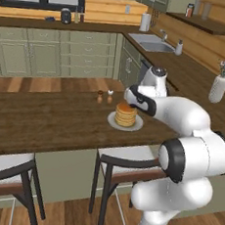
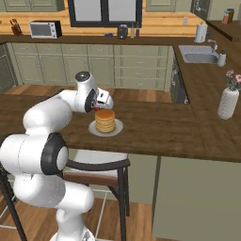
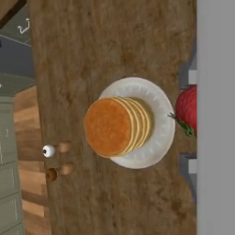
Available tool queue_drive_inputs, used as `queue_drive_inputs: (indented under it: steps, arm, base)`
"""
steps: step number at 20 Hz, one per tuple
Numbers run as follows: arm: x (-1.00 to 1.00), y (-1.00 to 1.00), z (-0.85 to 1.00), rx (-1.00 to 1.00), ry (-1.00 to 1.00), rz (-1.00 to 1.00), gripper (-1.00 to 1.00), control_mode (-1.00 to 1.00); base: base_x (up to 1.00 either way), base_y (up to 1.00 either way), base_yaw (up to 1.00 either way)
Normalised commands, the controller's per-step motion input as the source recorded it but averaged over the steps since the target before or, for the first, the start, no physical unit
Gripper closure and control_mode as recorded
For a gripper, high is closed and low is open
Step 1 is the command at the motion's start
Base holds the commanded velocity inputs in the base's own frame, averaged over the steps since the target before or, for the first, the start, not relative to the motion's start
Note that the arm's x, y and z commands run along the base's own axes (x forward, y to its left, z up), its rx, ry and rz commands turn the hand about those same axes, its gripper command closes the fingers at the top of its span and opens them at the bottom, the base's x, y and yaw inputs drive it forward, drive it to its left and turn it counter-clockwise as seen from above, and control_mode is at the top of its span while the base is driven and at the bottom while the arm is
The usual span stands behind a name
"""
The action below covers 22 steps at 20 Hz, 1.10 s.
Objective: Take the strawberry from the fridge and place it on top of the pancake, located on the dining counter.
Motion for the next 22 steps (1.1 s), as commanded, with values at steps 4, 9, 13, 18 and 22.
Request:
queue_drive_inputs:
  steps: [4,9,13,18,22]
  arm:
    - [0.67,0.06,-0.27,0.00,0.03,0.00,1.00,-1.00]
    - [0.45,0.13,-0.39,0.00,0.01,0.00,1.00,-1.00]
    - [0.68,0.01,-0.44,0.00,0.08,0.00,1.00,-1.00]
    - [0.51,-0.08,-0.36,0.01,0.10,0.00,1.00,-1.00]
    - [0.35,0.00,-0.39,0.00,0.12,0.00,1.00,-1.00]
  base:
    - [0.00,0.00,0.00]
    - [0.00,0.00,0.00]
    - [0.00,0.00,0.00]
    - [0.00,0.00,0.00]
    - [0.00,0.00,0.00]
